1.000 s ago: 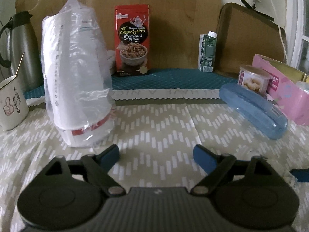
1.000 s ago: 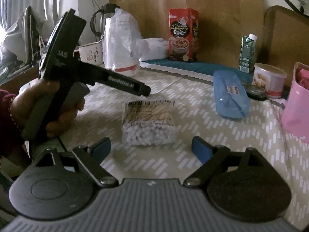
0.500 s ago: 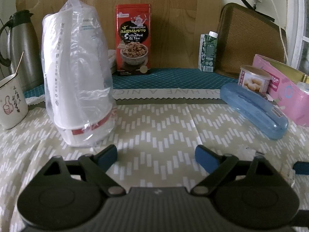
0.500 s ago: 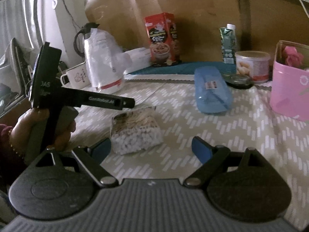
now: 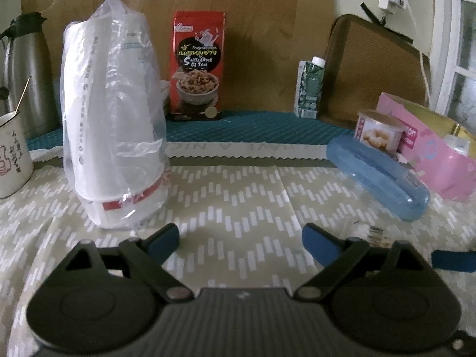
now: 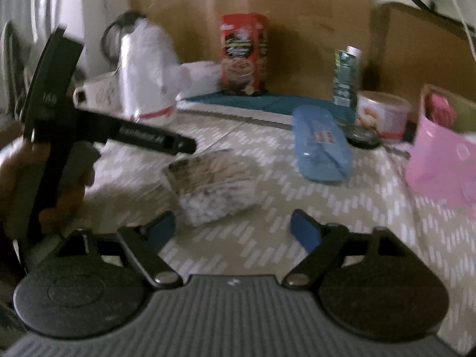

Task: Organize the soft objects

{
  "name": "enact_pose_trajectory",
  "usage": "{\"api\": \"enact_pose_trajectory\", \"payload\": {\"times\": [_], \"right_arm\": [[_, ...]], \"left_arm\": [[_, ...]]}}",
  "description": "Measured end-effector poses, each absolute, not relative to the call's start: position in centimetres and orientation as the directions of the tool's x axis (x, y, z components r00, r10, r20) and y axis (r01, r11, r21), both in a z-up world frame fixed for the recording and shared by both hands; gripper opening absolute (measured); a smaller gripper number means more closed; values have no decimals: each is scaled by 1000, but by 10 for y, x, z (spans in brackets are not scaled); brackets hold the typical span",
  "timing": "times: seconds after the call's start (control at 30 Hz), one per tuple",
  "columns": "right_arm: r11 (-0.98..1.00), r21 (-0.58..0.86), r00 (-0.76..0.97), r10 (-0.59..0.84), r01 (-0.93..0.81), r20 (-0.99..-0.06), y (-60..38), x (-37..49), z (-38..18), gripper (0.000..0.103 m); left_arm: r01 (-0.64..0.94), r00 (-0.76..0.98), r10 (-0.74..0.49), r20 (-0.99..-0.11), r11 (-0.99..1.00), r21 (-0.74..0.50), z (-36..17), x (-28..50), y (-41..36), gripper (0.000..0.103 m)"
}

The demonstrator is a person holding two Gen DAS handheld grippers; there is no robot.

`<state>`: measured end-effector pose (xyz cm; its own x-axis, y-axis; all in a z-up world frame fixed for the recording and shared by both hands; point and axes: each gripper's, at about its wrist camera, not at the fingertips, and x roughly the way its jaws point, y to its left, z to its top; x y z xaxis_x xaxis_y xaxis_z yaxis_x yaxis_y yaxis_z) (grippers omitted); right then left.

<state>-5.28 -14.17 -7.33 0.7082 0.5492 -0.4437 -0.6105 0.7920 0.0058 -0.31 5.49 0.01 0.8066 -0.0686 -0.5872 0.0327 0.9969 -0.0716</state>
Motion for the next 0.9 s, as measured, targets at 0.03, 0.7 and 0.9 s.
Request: {"api": "enact_pose_trajectory", "payload": {"times": [0.03, 0.7, 0.9], "right_arm": [[792, -17, 713, 540, -610, -446, -138, -53, -73, 81], [863, 6, 774, 456, -505, -438, -125, -21, -67, 65], [865, -2, 777, 451, -503, -440, -123, -22, -67, 65]], "left_arm": [[35, 809, -72, -583, 997, -76, 1, -4, 55, 92], [70, 806, -130, -577, 990, -126, 0, -1, 60, 93], [80, 813, -138, -566, 989, -126, 1, -4, 58, 93]]}}
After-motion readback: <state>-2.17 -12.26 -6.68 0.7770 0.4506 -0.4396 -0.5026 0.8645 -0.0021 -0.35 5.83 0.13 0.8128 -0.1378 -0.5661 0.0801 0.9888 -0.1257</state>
